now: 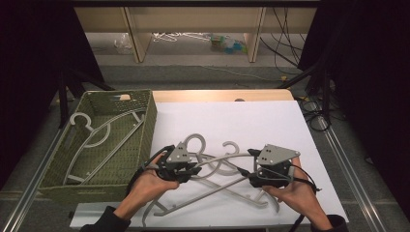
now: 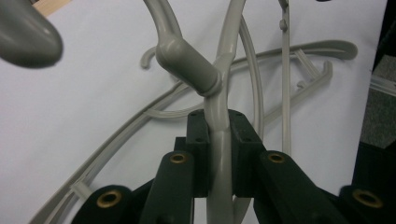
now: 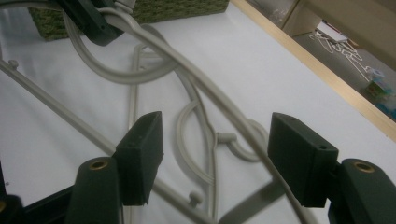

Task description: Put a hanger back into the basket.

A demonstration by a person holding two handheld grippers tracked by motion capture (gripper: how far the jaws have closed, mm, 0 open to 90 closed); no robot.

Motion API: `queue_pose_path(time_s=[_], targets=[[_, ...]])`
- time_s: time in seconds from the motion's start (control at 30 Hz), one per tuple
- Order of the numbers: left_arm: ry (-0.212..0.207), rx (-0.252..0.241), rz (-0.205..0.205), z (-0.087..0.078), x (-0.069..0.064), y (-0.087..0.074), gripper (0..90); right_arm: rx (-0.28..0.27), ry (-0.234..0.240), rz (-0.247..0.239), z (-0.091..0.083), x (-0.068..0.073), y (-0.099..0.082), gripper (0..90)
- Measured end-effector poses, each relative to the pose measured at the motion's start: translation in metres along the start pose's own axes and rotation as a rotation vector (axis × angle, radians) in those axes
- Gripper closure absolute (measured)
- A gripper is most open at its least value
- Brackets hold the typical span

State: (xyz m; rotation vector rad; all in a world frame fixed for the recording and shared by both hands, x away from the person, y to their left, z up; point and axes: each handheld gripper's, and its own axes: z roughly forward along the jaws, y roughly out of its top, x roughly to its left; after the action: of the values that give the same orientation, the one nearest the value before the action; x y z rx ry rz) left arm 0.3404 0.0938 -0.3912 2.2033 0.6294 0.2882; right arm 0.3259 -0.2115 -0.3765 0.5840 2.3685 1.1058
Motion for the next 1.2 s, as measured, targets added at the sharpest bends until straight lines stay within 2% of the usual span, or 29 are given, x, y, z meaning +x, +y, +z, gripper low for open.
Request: queue_pose_path(time_s=[0.07, 0.2, 0.3, 0.33, 0.4, 0.53, 0.57, 0.6, 0.63, 0.67, 0.73, 0.77, 0.87, 0.93, 1.07, 1.1, 1.17, 1.2], targets=[[0.005, -0.007, -0.013, -0.003, 0.004, 0.000, 80.3, -0.007, -0.001, 0.036, -0.001, -0.002, -0.002, 34.4], [0.017, -0.039, -0.050, -0.015, 0.009, -0.001, 80.3, -0.023, -0.018, 0.071, -0.002, -0.004, -0.006, 33.6], [0.019, -0.053, -0.044, -0.025, 0.011, -0.001, 80.3, -0.035, -0.024, 0.096, -0.006, -0.003, -0.011, 32.8], [0.026, -0.057, -0.054, -0.028, 0.011, 0.000, 80.3, -0.036, -0.016, 0.104, -0.007, -0.003, -0.013, 32.8], [0.021, -0.069, -0.056, -0.033, 0.011, 0.001, 80.3, -0.022, -0.011, 0.128, -0.008, -0.003, -0.017, 32.5], [0.020, -0.114, -0.079, -0.045, 0.007, 0.006, 80.3, -0.030, -0.005, 0.133, -0.008, -0.002, -0.022, 32.3], [0.018, -0.116, -0.078, -0.048, 0.007, 0.007, 80.3, -0.031, -0.004, 0.141, -0.008, -0.001, -0.023, 32.3], [0.016, -0.124, -0.050, -0.053, 0.009, 0.008, 80.3, -0.024, -0.002, 0.141, -0.008, -0.001, -0.023, 32.2], [0.017, -0.137, -0.077, -0.057, 0.008, 0.008, 80.3, -0.025, -0.005, 0.135, -0.008, -0.001, -0.024, 32.0], [0.011, -0.149, -0.075, -0.060, 0.009, 0.008, 80.3, -0.029, -0.004, 0.141, -0.008, 0.000, -0.025, 31.9], [0.009, -0.162, -0.097, -0.068, 0.010, 0.006, 80.3, -0.024, 0.004, 0.149, -0.007, 0.000, -0.027, 31.3], [0.007, -0.162, -0.091, -0.073, 0.013, 0.006, 80.3, -0.014, 0.014, 0.153, -0.006, 0.000, -0.028, 31.0], [0.022, -0.180, -0.107, -0.087, 0.016, 0.007, 80.3, -0.015, 0.019, 0.155, -0.004, 0.000, -0.029, 29.9], [0.015, -0.189, -0.107, -0.095, 0.018, 0.008, 80.2, -0.018, 0.020, 0.155, -0.003, 0.001, -0.029, 29.6], [0.046, -0.196, -0.111, -0.117, 0.027, 0.012, 80.3, -0.016, 0.024, 0.152, -0.003, 0.002, -0.028, 29.6], [0.062, -0.197, -0.131, -0.122, 0.029, 0.012, 80.3, -0.022, 0.024, 0.150, -0.003, 0.002, -0.029, 29.6], [0.093, -0.207, -0.120, -0.135, 0.035, 0.014, 80.2, -0.022, 0.026, 0.149, -0.002, 0.001, -0.029, 29.6], [0.113, -0.210, -0.127, -0.141, 0.037, 0.015, 80.2, -0.016, 0.026, 0.151, -0.002, 0.001, -0.029, 29.6]])
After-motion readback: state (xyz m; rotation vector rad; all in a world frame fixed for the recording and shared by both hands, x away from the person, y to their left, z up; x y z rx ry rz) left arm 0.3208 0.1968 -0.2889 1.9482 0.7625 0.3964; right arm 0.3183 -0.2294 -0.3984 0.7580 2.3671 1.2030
